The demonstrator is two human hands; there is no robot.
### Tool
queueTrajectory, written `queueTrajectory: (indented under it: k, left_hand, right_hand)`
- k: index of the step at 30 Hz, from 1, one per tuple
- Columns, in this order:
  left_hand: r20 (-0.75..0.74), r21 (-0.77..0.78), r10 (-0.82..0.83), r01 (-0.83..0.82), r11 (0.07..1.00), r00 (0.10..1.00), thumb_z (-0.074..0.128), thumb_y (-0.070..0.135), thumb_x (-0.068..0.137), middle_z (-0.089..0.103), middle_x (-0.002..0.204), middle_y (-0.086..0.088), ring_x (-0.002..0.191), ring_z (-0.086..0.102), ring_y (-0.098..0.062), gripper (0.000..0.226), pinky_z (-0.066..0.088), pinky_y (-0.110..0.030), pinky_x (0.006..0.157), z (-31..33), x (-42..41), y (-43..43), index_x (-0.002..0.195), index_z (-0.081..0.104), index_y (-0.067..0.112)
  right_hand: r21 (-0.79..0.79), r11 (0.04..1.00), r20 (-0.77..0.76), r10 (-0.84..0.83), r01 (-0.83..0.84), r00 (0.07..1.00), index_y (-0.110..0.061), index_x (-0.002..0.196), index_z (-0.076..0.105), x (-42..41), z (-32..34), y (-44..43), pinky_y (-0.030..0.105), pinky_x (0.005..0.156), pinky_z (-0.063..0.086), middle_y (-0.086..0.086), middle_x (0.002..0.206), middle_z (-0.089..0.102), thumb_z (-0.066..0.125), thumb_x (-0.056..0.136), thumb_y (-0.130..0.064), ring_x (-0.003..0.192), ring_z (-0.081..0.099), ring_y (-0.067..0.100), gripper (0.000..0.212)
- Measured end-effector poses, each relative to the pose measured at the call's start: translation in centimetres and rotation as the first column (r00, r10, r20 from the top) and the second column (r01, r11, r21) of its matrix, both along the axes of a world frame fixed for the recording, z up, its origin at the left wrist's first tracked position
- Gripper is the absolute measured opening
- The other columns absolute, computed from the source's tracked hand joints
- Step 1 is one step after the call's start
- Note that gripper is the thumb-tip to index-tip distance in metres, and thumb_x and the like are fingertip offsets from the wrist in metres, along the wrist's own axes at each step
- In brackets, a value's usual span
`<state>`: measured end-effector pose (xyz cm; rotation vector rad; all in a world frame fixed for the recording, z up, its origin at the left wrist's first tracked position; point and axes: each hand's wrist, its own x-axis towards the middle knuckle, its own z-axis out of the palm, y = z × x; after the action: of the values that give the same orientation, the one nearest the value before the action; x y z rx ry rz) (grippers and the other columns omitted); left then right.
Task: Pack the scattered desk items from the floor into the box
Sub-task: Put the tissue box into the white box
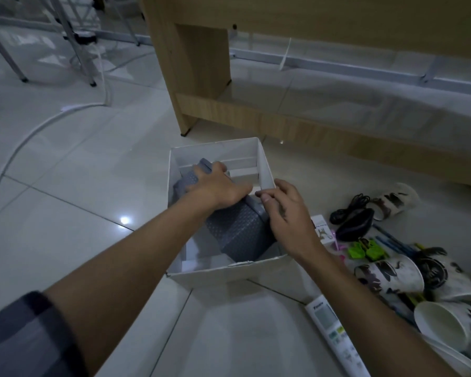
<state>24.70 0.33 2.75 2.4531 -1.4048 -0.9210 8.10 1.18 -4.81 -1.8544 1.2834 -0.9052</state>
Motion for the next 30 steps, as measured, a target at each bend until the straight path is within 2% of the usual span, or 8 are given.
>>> queueTrajectory:
  k: [5,8,11,15,17,25,28,30]
  left_hand:
    - [-0.344,-0.440,0.050,-0.208,0.873,0.938,0.058,0.042,0.086,0.039,0.130,0.002,0.118,0.052,-0.027,0.040,0.049,-0.046,0.099,-1.4,3.3,3.0,0.124,0.044,0.041]
    - [-0.508,-0.520,0.001,-0.308,0.797,0.861,0.052,0.031,0.092,0.040,0.133,0.003,0.111,0.055,-0.018,0.040,0.057,-0.033,0.080,-3.0,4.4,5.5,0.126,0.036,0.045]
    - [-0.487,-0.546,-0.023,-0.283,0.789,0.873,0.045,0.016,0.100,0.046,0.125,0.011,0.101,0.057,0.003,0.042,0.055,-0.021,0.072,-4.4,4.6,7.0,0.134,0.032,0.037]
    - [-0.359,-0.550,-0.020,-0.194,0.813,0.933,0.042,0.009,0.101,0.047,0.142,0.006,0.124,0.049,-0.004,0.046,0.046,-0.029,0.103,-4.6,5.0,7.6,0.142,0.033,0.028]
    - [-0.341,-0.545,-0.022,-0.179,0.819,0.940,0.042,0.009,0.101,0.045,0.148,0.001,0.128,0.044,-0.007,0.047,0.042,-0.019,0.100,-4.3,5.2,7.9,0.143,0.033,0.026]
    - [-0.087,-0.758,0.061,-0.106,0.643,0.994,0.045,-0.001,0.096,0.056,0.134,0.001,0.120,0.053,-0.003,0.043,0.050,-0.021,0.097,-5.1,6.6,10.1,0.134,0.049,0.018]
    - [-0.192,-0.761,0.196,-0.272,0.589,0.962,0.046,0.007,0.099,0.052,0.128,0.010,0.108,0.053,0.003,0.038,0.046,-0.010,0.083,-6.5,6.9,10.9,0.133,0.049,0.024]
    - [-0.486,-0.520,0.289,-0.539,0.663,0.825,0.043,0.021,0.104,0.056,0.127,0.010,0.102,0.057,0.002,0.031,0.047,-0.016,0.077,-7.1,6.9,10.8,0.133,0.050,0.029]
  right_hand:
    - [-0.161,0.984,-0.181,0.039,-0.069,0.983,-0.026,0.119,0.065,0.3,1.9,0.4,0.037,0.109,0.029,0.000,0.141,0.052,0.043,0.094,-0.054,0.132,0.042,0.014,0.044]
    - [0.026,0.986,-0.194,0.166,-0.165,0.967,-0.028,0.138,0.047,2.2,2.7,0.6,0.037,0.097,0.047,-0.005,0.134,0.055,0.046,0.089,-0.062,0.118,0.052,0.014,0.059]
    - [0.367,0.914,0.009,0.183,-0.173,0.983,-0.027,0.147,0.027,5.0,2.3,1.1,0.018,0.071,0.046,-0.008,0.126,0.050,0.065,0.089,-0.049,0.104,0.053,0.011,0.073]
    - [0.369,0.925,0.048,0.072,-0.085,0.996,-0.025,0.144,0.030,6.7,0.9,1.5,0.012,0.061,0.038,-0.012,0.111,0.048,0.076,0.085,-0.031,0.090,0.052,0.006,0.075]
    - [0.362,0.931,0.054,0.036,-0.054,0.998,-0.026,0.141,0.034,7.1,0.8,1.6,0.013,0.060,0.040,-0.011,0.107,0.050,0.078,0.082,-0.029,0.081,0.051,0.000,0.074]
    - [0.305,0.952,-0.078,0.039,-0.014,0.996,-0.021,0.146,0.035,8.5,1.6,2.7,0.046,0.096,0.053,0.005,0.137,0.052,0.081,0.075,-0.038,0.121,0.055,0.025,0.086]
    - [0.262,0.965,-0.138,0.064,-0.026,0.988,-0.020,0.149,0.033,8.5,1.7,3.0,0.044,0.099,0.051,0.005,0.142,0.051,0.079,0.074,-0.042,0.124,0.053,0.025,0.091]
    - [0.225,0.974,-0.168,0.077,-0.038,0.983,-0.019,0.149,0.033,8.6,1.8,3.2,0.041,0.099,0.049,0.004,0.143,0.050,0.079,0.074,-0.043,0.126,0.051,0.025,0.091]
